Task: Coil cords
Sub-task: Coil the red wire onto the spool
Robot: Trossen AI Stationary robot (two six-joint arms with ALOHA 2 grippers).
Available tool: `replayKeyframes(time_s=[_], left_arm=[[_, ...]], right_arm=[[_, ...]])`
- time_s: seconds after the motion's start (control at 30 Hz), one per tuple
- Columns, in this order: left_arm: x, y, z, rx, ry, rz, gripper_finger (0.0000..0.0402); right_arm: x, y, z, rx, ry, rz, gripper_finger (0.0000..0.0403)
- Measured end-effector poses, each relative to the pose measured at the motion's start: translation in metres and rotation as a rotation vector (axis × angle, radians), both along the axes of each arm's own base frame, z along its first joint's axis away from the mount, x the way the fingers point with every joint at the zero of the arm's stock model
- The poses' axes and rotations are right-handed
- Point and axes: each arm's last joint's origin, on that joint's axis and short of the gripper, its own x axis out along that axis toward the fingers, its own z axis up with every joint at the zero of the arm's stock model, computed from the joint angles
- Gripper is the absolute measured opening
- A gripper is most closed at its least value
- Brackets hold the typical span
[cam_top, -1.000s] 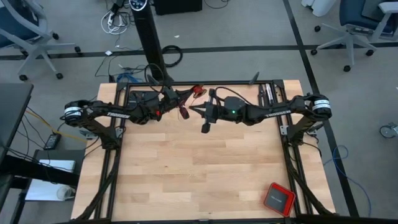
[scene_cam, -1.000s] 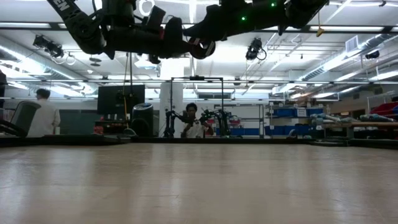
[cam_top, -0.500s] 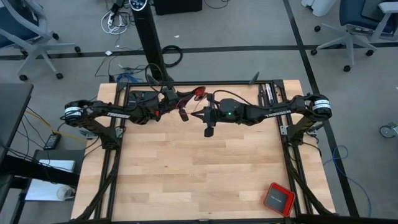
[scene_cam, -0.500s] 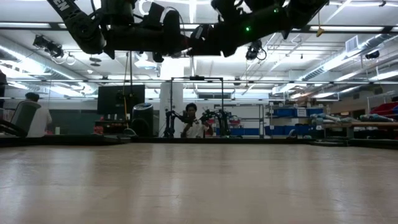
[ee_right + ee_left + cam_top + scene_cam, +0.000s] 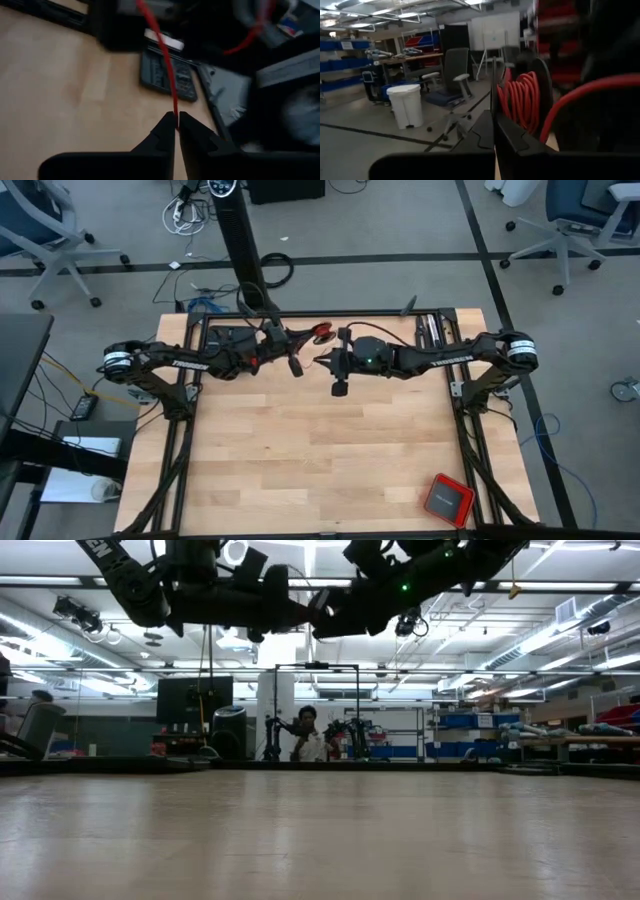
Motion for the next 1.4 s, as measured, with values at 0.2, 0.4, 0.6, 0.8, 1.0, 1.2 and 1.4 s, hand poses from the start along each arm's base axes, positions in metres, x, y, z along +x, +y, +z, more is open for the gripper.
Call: replayKeyframes(time_s=[0.2, 0.4, 0.6, 0.8, 1.0, 1.2, 1.4], left_arm=[[0.001, 0.000, -0.009, 0.109, 0.140, 0.016, 0.0000], [0.001, 0.001, -0.012, 0.147, 0.193, 0.036, 0.0000], [0.001, 0.001, -0.008, 0.156, 0.152, 0.043, 0.0000], [0.000, 0.001, -0.003, 0.166, 0.108, 0.047, 0.0000], [0.000, 0.000, 0.000, 0.145, 0.068, 0.044, 0.0000], [0.000, 0.000, 0.002, 0.144, 0.044, 0.041, 0.0000], [0.000, -0.001, 0.002, 0.131, 0.038, 0.034, 0.0000]], right_arm=[[-0.010, 0.001, 0.001, -0.082, 0.099, -0.111, 0.0051], [-0.026, 0.022, 0.027, -0.084, 0.036, -0.099, 0.0059], [-0.044, 0.013, 0.034, 0.167, 0.006, -0.074, 0.0053], [-0.045, -0.004, -0.002, 0.378, -0.067, -0.024, 0.0052], [-0.041, -0.017, -0.045, 0.510, -0.178, -0.012, 0.0058], [-0.016, -0.023, -0.089, 0.621, -0.130, 0.001, 0.0084], [0.004, -0.027, -0.106, 0.662, -0.118, 0.028, 0.0117]])
